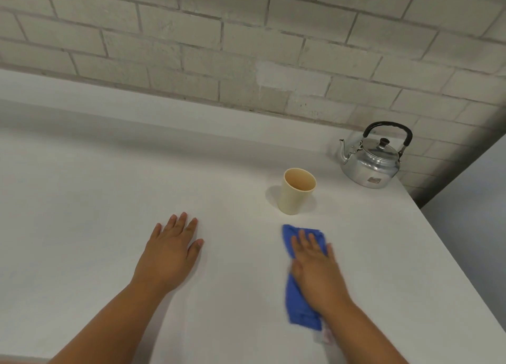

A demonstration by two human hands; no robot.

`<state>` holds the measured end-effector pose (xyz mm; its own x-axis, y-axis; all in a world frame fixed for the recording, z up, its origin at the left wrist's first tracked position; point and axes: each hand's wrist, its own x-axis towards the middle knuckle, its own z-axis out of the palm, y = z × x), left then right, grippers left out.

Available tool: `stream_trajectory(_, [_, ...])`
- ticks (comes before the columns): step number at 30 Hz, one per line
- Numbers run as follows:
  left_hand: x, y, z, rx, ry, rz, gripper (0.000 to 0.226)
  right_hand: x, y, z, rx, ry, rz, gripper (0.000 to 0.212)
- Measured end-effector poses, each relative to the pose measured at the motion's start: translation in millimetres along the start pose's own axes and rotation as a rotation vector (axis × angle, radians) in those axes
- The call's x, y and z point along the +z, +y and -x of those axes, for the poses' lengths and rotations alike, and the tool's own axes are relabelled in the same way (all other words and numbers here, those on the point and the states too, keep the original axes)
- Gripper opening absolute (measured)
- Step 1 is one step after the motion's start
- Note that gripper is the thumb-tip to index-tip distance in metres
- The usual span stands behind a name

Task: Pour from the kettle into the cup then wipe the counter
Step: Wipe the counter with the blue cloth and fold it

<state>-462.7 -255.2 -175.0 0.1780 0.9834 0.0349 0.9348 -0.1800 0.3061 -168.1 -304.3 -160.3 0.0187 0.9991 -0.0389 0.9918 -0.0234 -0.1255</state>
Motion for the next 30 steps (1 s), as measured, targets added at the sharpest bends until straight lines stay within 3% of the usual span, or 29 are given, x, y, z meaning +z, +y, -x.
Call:
stream_trajectory(4, [1, 1, 0, -0.008, -0.003, -0.018, 0.057, -10, 28, -12, 0.21, 0.0, -0.027, 0.053])
stream_trajectory(15, [-2, 3, 1, -0.016, -0.019, -0.034, 0.058, 8, -115, -37, -0.181, -0.135, -0.099, 0.052])
stream_trajectory(20, [-3, 4, 1, -0.014, -0.031, -0.004, 0.057, -29, -93, -48, -0.109, -0.084, -0.434, 0.046])
stream_trajectory(23, [-3, 4, 3, -0.012, -0.02, 0.02, 0.056, -45, -82, -66, -0.153, -0.096, -0.333, 0.043])
stream_trajectory(30, [-14, 16, 20, -0.075, 0.164, 0.29, 0.035, -56, -90, -87, -0.247, -0.369, -0.083, 0.04])
